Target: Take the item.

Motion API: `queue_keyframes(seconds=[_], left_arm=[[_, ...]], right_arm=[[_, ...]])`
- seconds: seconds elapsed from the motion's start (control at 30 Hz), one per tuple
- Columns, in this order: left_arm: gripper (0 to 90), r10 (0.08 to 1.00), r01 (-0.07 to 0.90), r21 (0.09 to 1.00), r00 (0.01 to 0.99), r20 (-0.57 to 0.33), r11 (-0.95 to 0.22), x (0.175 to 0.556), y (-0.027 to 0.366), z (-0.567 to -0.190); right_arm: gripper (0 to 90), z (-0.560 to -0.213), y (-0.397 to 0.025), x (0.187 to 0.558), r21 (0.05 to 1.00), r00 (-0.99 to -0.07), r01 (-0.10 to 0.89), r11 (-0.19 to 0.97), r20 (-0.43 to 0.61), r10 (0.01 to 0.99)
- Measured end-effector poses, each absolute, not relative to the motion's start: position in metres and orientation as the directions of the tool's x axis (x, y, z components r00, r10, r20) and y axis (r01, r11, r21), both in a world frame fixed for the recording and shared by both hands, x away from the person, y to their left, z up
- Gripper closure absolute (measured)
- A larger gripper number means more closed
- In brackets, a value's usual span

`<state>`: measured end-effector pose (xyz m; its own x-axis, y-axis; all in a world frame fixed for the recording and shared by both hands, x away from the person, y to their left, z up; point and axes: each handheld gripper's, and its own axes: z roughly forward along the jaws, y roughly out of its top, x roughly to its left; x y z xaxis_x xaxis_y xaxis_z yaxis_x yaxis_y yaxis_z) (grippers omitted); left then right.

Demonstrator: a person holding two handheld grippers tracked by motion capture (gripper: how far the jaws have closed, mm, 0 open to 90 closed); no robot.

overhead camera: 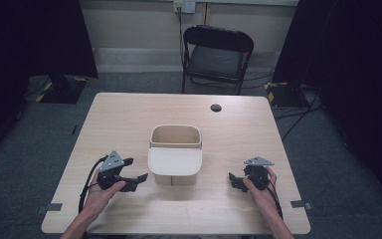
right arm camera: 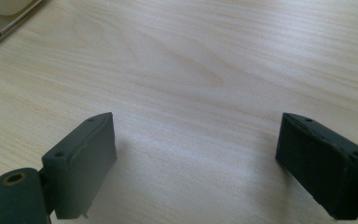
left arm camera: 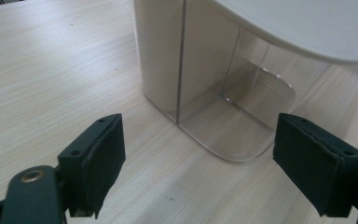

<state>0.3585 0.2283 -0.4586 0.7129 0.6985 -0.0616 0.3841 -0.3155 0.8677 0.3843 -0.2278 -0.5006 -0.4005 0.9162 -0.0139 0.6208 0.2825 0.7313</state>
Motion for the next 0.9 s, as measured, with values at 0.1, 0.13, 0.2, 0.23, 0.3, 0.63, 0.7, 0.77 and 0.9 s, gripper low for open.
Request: queue_keyframes(seconds=[0.1,0.13,0.2,0.23,0.3,0.63,0.7,0.77,0.9], left_arm=[[16.4,0.695,0.372,0.874,0.717,-0.057,-0.312,0.359,0.225,-0.456],[16.4,0.693,0.367,0.873,0.720,-0.047,-0.322,0.359,0.224,-0.455],[16.5,0.687,0.360,0.874,0.725,-0.041,-0.328,0.358,0.221,-0.455],[16.5,0.686,0.364,0.871,0.726,-0.042,-0.331,0.358,0.220,-0.454],[16.6,0.678,0.354,0.877,0.734,-0.045,-0.325,0.358,0.218,-0.454],[16.7,0.675,0.359,0.883,0.735,-0.067,-0.303,0.358,0.216,-0.453],[16.7,0.673,0.358,0.885,0.736,-0.071,-0.298,0.357,0.215,-0.452],[16.7,0.677,0.356,0.884,0.733,-0.063,-0.304,0.357,0.215,-0.451],[17.0,0.676,0.350,0.889,0.734,-0.064,-0.295,0.357,0.214,-0.450]], right_arm=[[11.4,-0.501,-0.228,0.384,0.731,-0.401,0.621,0.283,-0.014,0.916],[11.3,-0.501,-0.228,0.384,0.731,-0.400,0.621,0.282,-0.013,0.917],[11.3,-0.501,-0.228,0.384,0.731,-0.401,0.621,0.283,-0.014,0.916],[11.4,-0.501,-0.228,0.384,0.731,-0.401,0.621,0.283,-0.014,0.916],[11.3,-0.501,-0.228,0.384,0.731,-0.400,0.621,0.282,-0.014,0.916],[11.3,-0.501,-0.228,0.384,0.731,-0.401,0.621,0.283,-0.014,0.916],[11.4,-0.501,-0.228,0.384,0.731,-0.401,0.621,0.282,-0.014,0.916],[11.4,-0.501,-0.228,0.384,0.731,-0.401,0.621,0.283,-0.014,0.916],[11.4,-0.501,-0.228,0.384,0.731,-0.401,0.621,0.283,-0.014,0.916]])
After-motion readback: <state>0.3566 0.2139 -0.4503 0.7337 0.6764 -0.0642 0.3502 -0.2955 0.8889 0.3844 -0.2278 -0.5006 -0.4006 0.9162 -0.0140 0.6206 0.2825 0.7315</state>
